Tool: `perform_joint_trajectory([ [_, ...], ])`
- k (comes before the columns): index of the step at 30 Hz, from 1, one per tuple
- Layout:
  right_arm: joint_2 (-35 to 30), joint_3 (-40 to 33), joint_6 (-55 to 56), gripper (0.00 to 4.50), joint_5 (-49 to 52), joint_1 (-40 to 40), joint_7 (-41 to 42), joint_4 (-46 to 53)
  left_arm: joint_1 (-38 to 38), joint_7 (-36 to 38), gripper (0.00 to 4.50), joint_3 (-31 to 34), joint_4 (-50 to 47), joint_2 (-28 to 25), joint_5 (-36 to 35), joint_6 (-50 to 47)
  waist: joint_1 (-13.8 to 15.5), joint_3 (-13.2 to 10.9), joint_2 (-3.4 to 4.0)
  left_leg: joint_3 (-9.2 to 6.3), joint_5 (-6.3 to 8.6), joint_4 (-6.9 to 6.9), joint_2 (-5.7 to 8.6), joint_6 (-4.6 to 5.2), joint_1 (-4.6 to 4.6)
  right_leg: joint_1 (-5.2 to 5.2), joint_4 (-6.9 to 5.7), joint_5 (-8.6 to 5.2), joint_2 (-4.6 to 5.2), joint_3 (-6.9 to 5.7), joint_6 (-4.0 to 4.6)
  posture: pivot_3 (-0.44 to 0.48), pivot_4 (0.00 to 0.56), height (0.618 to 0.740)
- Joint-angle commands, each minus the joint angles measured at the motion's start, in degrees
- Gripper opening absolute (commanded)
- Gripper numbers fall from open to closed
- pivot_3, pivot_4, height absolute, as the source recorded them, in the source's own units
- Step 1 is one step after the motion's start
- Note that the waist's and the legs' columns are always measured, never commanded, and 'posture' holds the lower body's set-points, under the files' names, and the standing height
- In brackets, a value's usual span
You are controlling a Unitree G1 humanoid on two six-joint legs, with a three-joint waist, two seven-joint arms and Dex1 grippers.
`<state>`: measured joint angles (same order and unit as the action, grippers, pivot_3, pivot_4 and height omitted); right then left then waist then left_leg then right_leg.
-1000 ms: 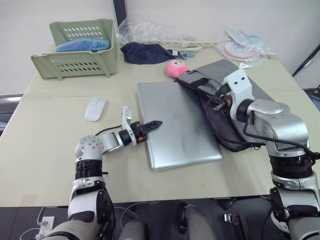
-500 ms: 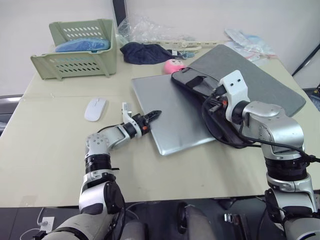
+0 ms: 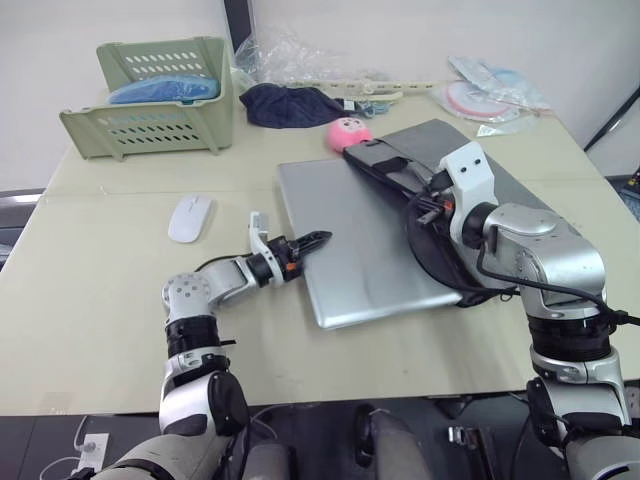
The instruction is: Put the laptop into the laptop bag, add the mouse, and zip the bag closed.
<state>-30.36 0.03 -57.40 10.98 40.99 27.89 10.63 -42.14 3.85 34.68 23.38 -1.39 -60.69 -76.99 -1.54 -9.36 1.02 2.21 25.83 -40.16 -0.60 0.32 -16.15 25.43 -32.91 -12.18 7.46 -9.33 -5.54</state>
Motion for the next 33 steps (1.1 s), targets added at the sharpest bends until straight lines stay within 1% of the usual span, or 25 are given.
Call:
perform_joint_trajectory([
  [1,0.7,-1.2,1.1,0.02,0.7,0.7,-0.8,0.8,-1.6,-0.4,0.54,2.0,-2.0,1.2,-3.6,2.7,-0.1,0.0,0.00,0.00,0.00,0.00,0.00,0.00,0.00,0.00,0.00,0.00,0.00,0.00,0.00,0.000,0.150,0.740],
  [3,1.1,-1.2,0.8,0.02,0.6,0.9,-1.0,1.0,-1.7,-1.6,0.54,2.3,-1.2,1.7,-3.2,4.4,-0.1,0.0,0.00,0.02,0.00,0.00,-0.01,0.00,0.01,0.00,0.00,0.00,0.00,0.01,0.00,0.000,0.150,0.740],
  [7,2.5,-1.5,-0.7,0.02,0.9,1.4,-1.7,2.6,-1.1,-0.7,0.54,-0.7,-2.0,2.1,-0.9,7.5,0.0,0.0,0.00,0.03,0.00,0.00,-0.01,0.00,0.02,0.00,-0.01,0.00,-0.01,0.01,0.00,0.000,0.150,0.740],
  [11,3.3,-1.2,-1.7,0.02,1.1,1.5,-2.3,3.9,-2.5,-2.8,0.54,1.0,-1.2,4.1,-3.6,10.2,0.0,0.0,0.00,0.03,0.00,-0.01,0.00,0.00,0.00,0.00,0.00,0.00,-0.01,0.01,0.00,0.000,0.150,0.740],
  [16,4.7,-1.2,-2.7,0.02,1.7,1.7,-2.6,4.5,-1.8,-4.1,0.54,-0.3,-2.7,6.7,-4.1,10.0,0.1,0.0,0.00,0.03,0.00,-0.01,0.01,0.00,0.00,0.00,0.00,0.00,0.00,0.01,0.00,0.000,0.150,0.740],
  [23,7.2,-2.7,-4.6,0.02,3.0,3.8,-4.1,3.8,-2.2,-5.0,0.54,-1.1,-3.6,8.6,-4.6,9.9,0.1,0.0,0.00,0.03,0.00,-0.01,0.01,0.01,0.00,0.00,0.00,0.00,0.00,0.01,0.00,0.000,0.150,0.740],
  [33,7.5,-2.0,-5.1,0.02,3.5,4.8,-4.5,4.1,-3.8,-3.1,0.54,-4.7,-2.7,10.2,-3.2,11.0,0.1,0.0,0.00,0.03,0.00,-0.01,0.02,0.01,0.00,0.00,0.00,0.00,0.00,0.00,0.00,0.000,0.150,0.740],
])
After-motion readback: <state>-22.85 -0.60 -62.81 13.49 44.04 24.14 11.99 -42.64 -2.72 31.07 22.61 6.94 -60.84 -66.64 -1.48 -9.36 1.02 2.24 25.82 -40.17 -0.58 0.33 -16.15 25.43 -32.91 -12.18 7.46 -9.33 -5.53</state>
